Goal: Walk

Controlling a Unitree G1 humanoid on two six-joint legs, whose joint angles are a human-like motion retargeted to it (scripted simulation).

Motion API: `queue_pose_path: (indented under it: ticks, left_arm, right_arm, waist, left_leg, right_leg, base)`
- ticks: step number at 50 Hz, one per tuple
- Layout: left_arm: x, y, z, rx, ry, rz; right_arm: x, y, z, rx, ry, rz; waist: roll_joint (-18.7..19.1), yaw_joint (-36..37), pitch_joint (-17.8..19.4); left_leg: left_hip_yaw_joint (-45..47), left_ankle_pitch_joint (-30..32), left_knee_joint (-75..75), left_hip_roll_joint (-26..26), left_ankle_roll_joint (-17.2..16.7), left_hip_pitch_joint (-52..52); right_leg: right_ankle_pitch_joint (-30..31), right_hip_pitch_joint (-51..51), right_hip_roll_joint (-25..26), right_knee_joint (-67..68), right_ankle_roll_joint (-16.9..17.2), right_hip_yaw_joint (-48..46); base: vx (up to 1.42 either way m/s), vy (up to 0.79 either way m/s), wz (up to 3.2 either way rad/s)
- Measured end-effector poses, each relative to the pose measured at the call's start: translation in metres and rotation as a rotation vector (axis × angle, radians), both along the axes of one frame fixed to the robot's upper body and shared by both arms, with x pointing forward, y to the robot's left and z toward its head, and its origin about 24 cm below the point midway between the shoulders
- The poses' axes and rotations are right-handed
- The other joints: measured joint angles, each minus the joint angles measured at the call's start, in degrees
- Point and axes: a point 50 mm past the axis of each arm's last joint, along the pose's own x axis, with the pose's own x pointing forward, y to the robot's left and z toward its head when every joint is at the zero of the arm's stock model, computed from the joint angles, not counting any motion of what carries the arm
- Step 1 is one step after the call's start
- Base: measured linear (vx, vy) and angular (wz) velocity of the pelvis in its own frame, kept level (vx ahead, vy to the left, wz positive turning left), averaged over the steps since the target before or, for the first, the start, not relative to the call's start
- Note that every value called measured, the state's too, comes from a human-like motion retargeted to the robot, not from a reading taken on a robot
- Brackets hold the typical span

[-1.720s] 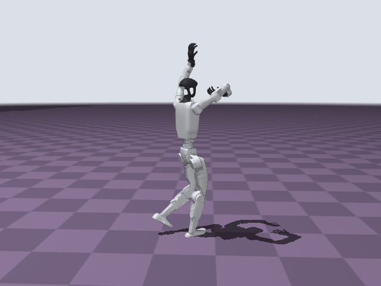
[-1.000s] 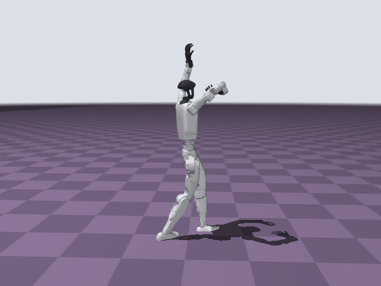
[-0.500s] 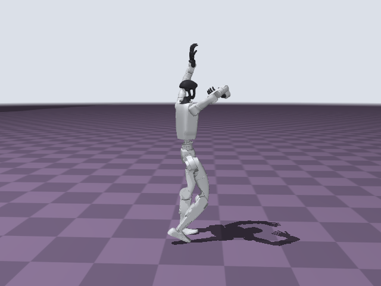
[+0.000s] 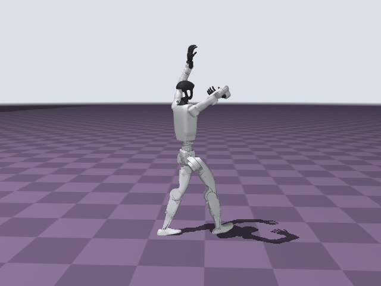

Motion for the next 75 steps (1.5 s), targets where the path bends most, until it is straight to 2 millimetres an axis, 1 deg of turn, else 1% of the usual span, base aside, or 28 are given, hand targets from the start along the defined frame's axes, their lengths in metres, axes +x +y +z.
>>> queue_pose_path:
  ticks: [5, 8, 12, 14, 17, 20, 22, 23, 25, 28, 30, 33, 37, 40, 45, 52, 58, 63, 65, 67, 70, 72, 73, 75]
  left_arm:
    - [-0.001, -0.003, -0.001, 0.026, -0.013, 0.011]
    - [-0.002, -0.004, -0.002, 0.041, -0.024, 0.022]
    - [-0.004, -0.004, -0.002, 0.052, -0.046, 0.047]
    - [-0.005, -0.002, -0.002, 0.053, -0.057, 0.063]
    - [-0.006, 0.005, -0.002, 0.041, -0.074, 0.088]
    - [-0.003, 0.014, -0.002, 0.025, -0.081, 0.121]
    - [-0.001, 0.023, -0.003, 0.004, -0.08, 0.142]
    - [0.001, 0.027, -0.004, -0.005, -0.076, 0.153]
    - [0.005, 0.037, -0.005, -0.028, -0.066, 0.169]
    - [0.01, 0.05, -0.008, -0.055, -0.052, 0.185]
    - [0.013, 0.055, -0.009, -0.064, -0.044, 0.196]
    - [0.013, 0.063, -0.01, -0.086, -0.041, 0.197]
    - [0.011, 0.068, -0.01, -0.107, -0.042, 0.198]
    - [0.009, 0.069, -0.009, -0.116, -0.049, 0.204]
    - [0.005, 0.066, -0.006, -0.119, -0.067, 0.213]
    - [-0.007, 0.052, 0.0, -0.107, -0.102, 0.206]
    - [-0.014, 0.04, 0.004, -0.092, -0.117, 0.211]
    - [-0.02, 0.037, 0.007, -0.104, -0.126, 0.21]
    - [-0.02, 0.037, 0.007, -0.109, -0.123, 0.212]
    - [-0.021, 0.04, 0.008, -0.124, -0.122, 0.213]
    - [-0.019, 0.044, 0.008, -0.144, -0.111, 0.22]
    - [-0.016, 0.048, 0.008, -0.16, -0.1, 0.223]
    - [-0.014, 0.051, 0.007, -0.171, -0.093, 0.223]
    - [-0.01, 0.056, 0.006, -0.184, -0.078, 0.226]
  right_arm:
    - [-0.001, 0.0, 0.001, -0.005, -0.002, -0.002]
    - [-0.001, 0.001, 0.001, -0.013, 0.0, -0.001]
    - [-0.002, 0.002, 0.0, -0.026, 0.002, 0.007]
    - [-0.003, 0.003, 0.0, -0.034, 0.004, 0.013]
    - [-0.004, 0.004, 0.0, -0.048, 0.01, 0.016]
    - [-0.006, 0.007, 0.0, -0.06, 0.005, 0.032]
    - [-0.006, 0.007, 0.001, -0.066, 0.005, 0.031]
    - [-0.007, 0.008, 0.001, -0.069, 0.001, 0.035]
    - [-0.008, 0.008, 0.003, -0.071, -0.004, 0.032]
    - [-0.009, 0.007, 0.007, -0.066, -0.026, 0.025]
    - [-0.01, 0.008, 0.01, -0.061, -0.044, 0.027]
    - [-0.011, 0.006, 0.014, -0.047, -0.065, 0.013]
    - [-0.011, 0.004, 0.018, -0.032, -0.087, 0.007]
    - [-0.012, 0.004, 0.019, -0.026, -0.093, 0.009]
    - [-0.011, 0.006, 0.018, -0.025, -0.09, 0.021]
    - [-0.012, 0.006, 0.021, -0.012, -0.105, 0.022]
    - [-0.014, 0.005, 0.026, 0.008, -0.136, 0.024]
    - [-0.014, 0.003, 0.029, 0.027, -0.151, 0.016]
    - [-0.014, 0.003, 0.03, 0.032, -0.159, 0.018]
    - [-0.014, 0.002, 0.03, 0.036, -0.158, 0.014]
    - [-0.013, 0.002, 0.03, 0.037, -0.157, 0.015]
    - [-0.013, 0.002, 0.029, 0.038, -0.153, 0.014]
    - [-0.012, 0.002, 0.028, 0.038, -0.15, 0.011]
    - [-0.012, 0.001, 0.028, 0.041, -0.148, 0.008]
  waist:
    - [0.66, 0.08, -1.21]
    - [1.25, -0.04, -1.99]
    - [2.01, -0.94, -3.09]
    - [2.48, -1.54, -3.54]
    - [3.39, -2.43, -4.0]
    - [3.42, -3.71, -3.65]
    - [3.49, -3.93, -2.95]
    - [3.31, -4.17, -2.45]
    - [2.78, -4.31, -0.97]
    - [1.73, -4.48, 1.27]
    - [1.16, -4.72, 2.34]
    - [1.63, -3.93, 3.04]
    - [2.71, -2.33, 3.03]
    - [3.57, -0.92, 2.71]
    - [4.3, 0.94, 2.03]
    - [3.35, 1.55, 0.98]
    - [1.83, 0.73, 0.39]
    - [0.59, 0.81, 0.17]
    - [-0.2, 0.48, 0.16]
    - [-0.83, 0.74, 0.14]
    - [-1.92, 0.62, 0.17]
    - [-2.3, 0.62, 0.34]
    - [-2.18, 0.84, 0.47]
    - [-1.57, 0.64, 0.77]
  left_leg:
    - [-3.14, -0.26, 2.06, 0.37, -0.7, 1.03]
    - [-5.38, 0.82, 3.25, 0.85, -1.72, 1.55]
    - [-6.1, 3.84, 5.11, 1.9, -4.32, 2.0]
    - [-6.23, 6.93, 6.88, 2.42, -6.65, 2.04]
    - [-5.97, 13.46, 10.79, 3.2, -11.36, 1.75]
    - [-3.76, 19.19, 16.29, 3.98, -15.11, 0.78]
    - [-1.85, 21.69, 22.06, 2.99, -16.44, -0.51]
    - [-0.44, 22.59, 24.94, 2.44, -16.44, -1.28]
    - [3.07, 22.83, 32.18, 1.88, -16.44, -3.98]
    - [7.64, 18.86, 42.04, 4.16, -16.44, -9.83]
    - [9.9, 15.54, 46.34, 7.1, -15.65, -13.87]
    - [12.85, 9.91, 49.53, 11.56, -11.91, -20.67]
    - [14.71, 5.02, 45.59, 15.76, -7.98, -28.61]
    - [15.23, 3.7, 39.03, 16.91, -6.84, -33.34]
    - [15.59, 5.82, 26.61, 16.11, -7.05, -38.68]
    - [16.62, 11.91, 12.39, 13.65, -7.46, -41.12]
    - [18.48, 15.92, 7.75, 12.5, -6.61, -40.05]
    - [19.68, 17.92, 6.84, 11.35, -4.9, -37.87]
    - [20.14, 18.03, 6.9, 10.8, -4.05, -36.85]
    - [20.35, 16.82, 6.54, 9.87, -2.71, -35.62]
    - [20.16, 14.6, 6.21, 8.01, -0.87, -33.65]
    - [19.78, 13.69, 5.82, 6.79, -0.09, -31.95]
    - [19.67, 13.2, 5.44, 6.5, 0.16, -30.83]
    - [18.85, 12.4, 4.63, 6.48, 0.44, -28.3]
  right_leg:
    - [1.37, 2.0, 1.2, -0.74, -1.05, -0.67]
    - [0.93, 3.16, 2.05, -0.77, -2.05, -1.08]
    - [-2.47, 4.75, 3.23, -1.06, -4.16, -1.6]
    - [-4.37, 5.75, 4.06, -0.97, -5.25, -1.69]
    - [-6.73, 7.57, 5.2, -0.49, -6.68, -1.75]
    - [-9.09, 9.92, 5.6, -0.04, -8.07, -1.2]
    - [-11.02, 12.22, 5.45, 0.35, -8.59, -0.31]
    - [-12.0, 13.45, 5.13, 0.61, -8.71, 0.14]
    - [-13.99, 16.23, 4.23, 1.13, -8.85, 1.01]
    - [-16.31, 19.88, 3.57, 1.58, -9.06, 1.86]
    - [-17.42, 21.94, 3.74, 1.71, -9.23, 2.19]
    - [-18.35, 24.66, 4.58, 0.92, -9.05, 2.9]
    - [-18.43, 27.62, 6.41, -0.55, -8.83, 4.73]
    - [-18.05, 29.63, 7.77, -1.69, -8.7, 6.59]
    - [-17.59, 32.83, 9.26, -3.39, -8.74, 10.08]
    - [-18.44, 36.5, 10.05, -4.63, -9.07, 14.34]
    - [-19.75, 38.98, 10.24, -3.99, -9.17, 17.16]
    - [-19.47, 40.6, 9.82, -2.14, -8.15, 20.38]
    - [-18.5, 41.08, 9.58, -0.87, -7.18, 21.74]
    - [-16.92, 41.32, 9.13, 0.88, -5.52, 22.86]
    - [-12.66, 41.32, 8.61, 4.77, -1.69, 24.44]
    - [-7.34, 40.69, 8.19, 9.04, 1.73, 24.32]
    - [-3.43, 39.89, 7.4, 12.06, 2.64, 22.57]
    - [1.42, 38.03, 7.18, 18.23, 2.95, 19.11]
  base:
    - [0.36, -0.04, 0.08]
    - [0.38, -0.06, 0.04]
    - [0.41, -0.07, 0.07]
    - [0.44, -0.07, 0.03]
    - [0.45, -0.07, 0.01]
    - [0.45, -0.05, -0.1]
    - [0.45, 0.04, -0.27]
    - [0.42, 0.07, -0.3]
    - [0.37, 0.05, -0.32]
    - [0.29, -0.04, -0.35]
    - [0.26, -0.06, -0.36]
    - [0.25, 0.0, -0.44]
    - [0.25, 0.0, -0.56]
    - [0.26, -0.02, -0.61]
    - [0.28, -0.03, -0.53]
    - [0.31, -0.01, -0.29]
    - [0.38, 0.04, -0.18]
    - [0.45, 0.08, -0.11]
    - [0.49, 0.09, -0.09]
    - [0.5, 0.09, -0.04]
    - [0.52, 0.09, 0.03]
    - [0.53, 0.08, 0.02]
    - [0.53, 0.06, -0.03]
    - [0.52, 0.02, 0.08]
